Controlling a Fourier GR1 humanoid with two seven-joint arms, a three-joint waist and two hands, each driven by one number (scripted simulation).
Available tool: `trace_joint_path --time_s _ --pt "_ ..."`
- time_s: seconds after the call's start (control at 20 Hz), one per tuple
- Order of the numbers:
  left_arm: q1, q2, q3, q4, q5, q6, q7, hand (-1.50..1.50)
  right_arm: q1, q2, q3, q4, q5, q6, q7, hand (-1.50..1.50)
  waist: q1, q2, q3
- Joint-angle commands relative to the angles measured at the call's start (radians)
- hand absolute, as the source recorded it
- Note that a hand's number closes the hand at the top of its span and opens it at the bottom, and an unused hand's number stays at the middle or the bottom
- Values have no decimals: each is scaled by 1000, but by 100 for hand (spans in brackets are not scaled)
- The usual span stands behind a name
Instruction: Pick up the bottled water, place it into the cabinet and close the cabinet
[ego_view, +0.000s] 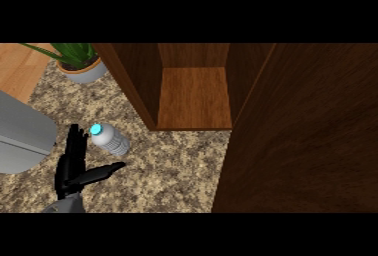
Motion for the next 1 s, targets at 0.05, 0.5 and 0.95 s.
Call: trace_joint_path --time_s 0.05,0.5,0.95 --pt "-163 51 72 267 18 -11 -123 -150 3 -27 -21 -72 49 9 25 -150 -3 3 0" --pt "-242 37 122 501 46 -38 -365 -150 55 -56 41 -96 84 -21 -7 -150 -7 2 -1" --pt "-375 82 141 616 73 -99 -377 150 -54 -36 29 -66 99 -45 65 -150 -2 2 -1"
